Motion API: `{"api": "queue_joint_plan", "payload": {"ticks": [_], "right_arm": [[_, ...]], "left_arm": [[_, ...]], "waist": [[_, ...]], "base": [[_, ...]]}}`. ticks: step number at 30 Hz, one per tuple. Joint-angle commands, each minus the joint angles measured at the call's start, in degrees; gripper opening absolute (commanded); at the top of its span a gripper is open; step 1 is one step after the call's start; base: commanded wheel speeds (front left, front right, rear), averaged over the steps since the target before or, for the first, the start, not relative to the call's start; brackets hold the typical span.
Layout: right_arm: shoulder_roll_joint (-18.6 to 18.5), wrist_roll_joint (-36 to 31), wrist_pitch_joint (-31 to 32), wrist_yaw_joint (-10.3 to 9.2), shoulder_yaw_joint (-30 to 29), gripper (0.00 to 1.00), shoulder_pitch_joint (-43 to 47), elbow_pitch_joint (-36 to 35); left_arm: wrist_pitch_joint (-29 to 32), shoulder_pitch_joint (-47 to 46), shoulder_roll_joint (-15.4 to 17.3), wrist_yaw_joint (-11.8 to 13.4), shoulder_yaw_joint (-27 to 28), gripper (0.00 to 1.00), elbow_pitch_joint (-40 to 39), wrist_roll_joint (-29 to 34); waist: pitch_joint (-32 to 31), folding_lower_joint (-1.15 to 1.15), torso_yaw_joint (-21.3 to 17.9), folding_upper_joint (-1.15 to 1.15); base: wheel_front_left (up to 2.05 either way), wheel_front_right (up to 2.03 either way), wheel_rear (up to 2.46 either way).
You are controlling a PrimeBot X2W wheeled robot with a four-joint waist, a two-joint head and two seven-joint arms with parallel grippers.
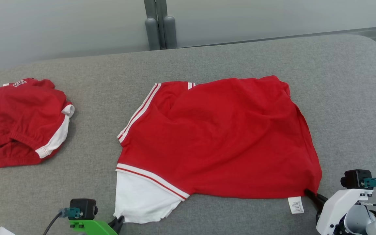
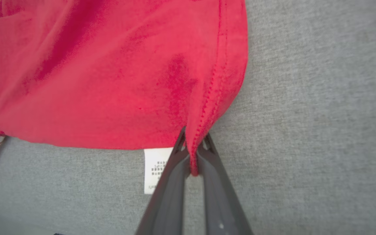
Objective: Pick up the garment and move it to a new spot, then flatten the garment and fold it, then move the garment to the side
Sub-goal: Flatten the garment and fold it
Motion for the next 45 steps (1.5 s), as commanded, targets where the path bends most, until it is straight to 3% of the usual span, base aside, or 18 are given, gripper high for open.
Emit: {"api": "queue_joint_plan", "payload": {"ticks": [1, 7, 9, 17, 25, 30, 37, 45], "right_arm": [[-0.6, 0.5, -0.8, 0.0, 0.3, 0.0, -0.4, -0.4], [-2.1, 1.9, -4.5, 0.0, 0.6, 0.0, -1.6, -4.3], [-3.1, 2.1, -5.5, 0.0, 0.4, 0.0, -3.5, -5.9], [-3.7, 4.5, -6.3, 0.0, 0.6, 0.0, -20.9, -7.2], [-4.4, 6.1, -9.4, 0.0, 4.8, 0.0, -47.7, -0.4], [-5.8, 4.1, -12.7, 0.0, 10.4, 0.0, -63.9, 4.6], [-6.3, 5.8, -17.9, 0.0, 15.9, 0.0, -81.8, 12.4], [-6.7, 9.9, -22.1, -0.01, 19.6, 0.0, -95.5, 19.4]], "left_arm": [[-0.5, -0.8, 0.4, -0.1, 0.2, 0.0, 0.1, -0.6], [-3.1, -2.4, 1.3, -0.6, 0.5, 0.0, -4.2, -1.3], [-3.7, -4.8, 3.5, -0.6, 0.8, 0.0, -6.2, -0.3], [-6.3, -24.5, 9.2, -1.1, 1.0, 0.0, -8.0, 2.3], [-9.7, -51.9, 11.8, -1.1, -3.3, 0.0, 3.4, -0.4], [-11.9, -68.7, 13.5, -1.1, -6.7, 0.0, 12.1, -1.4], [-15.7, -87.9, 13.9, -1.1, -9.5, 0.0, 22.8, -3.2], [-19.5, -103.1, 12.5, -1.0, -12.4, 0.0, 30.9, -5.3]], "waist": [[-0.1, 0.0, 0.0, 0.0], [-0.2, 0.0, 0.1, 0.0], [0.3, 0.0, 0.0, 0.0], [7.4, 0.0, -1.1, 0.0], [18.3, 0.0, -1.3, 0.0], [23.0, 0.0, -1.1, 0.0], [25.1, 0.0, -0.5, 0.0], [25.1, 0.0, 0.2, 0.0]], "base": [[0.0, 0.0, 0.0], [0.0, 0.0, 0.0], [0.0, 0.0, 0.0], [0.0, 0.0, 0.0], [0.0, 0.0, 0.0], [0.0, 0.0, 0.0], [0.0, 0.0, 0.0], [0.0, 0.0, 0.0]]}}
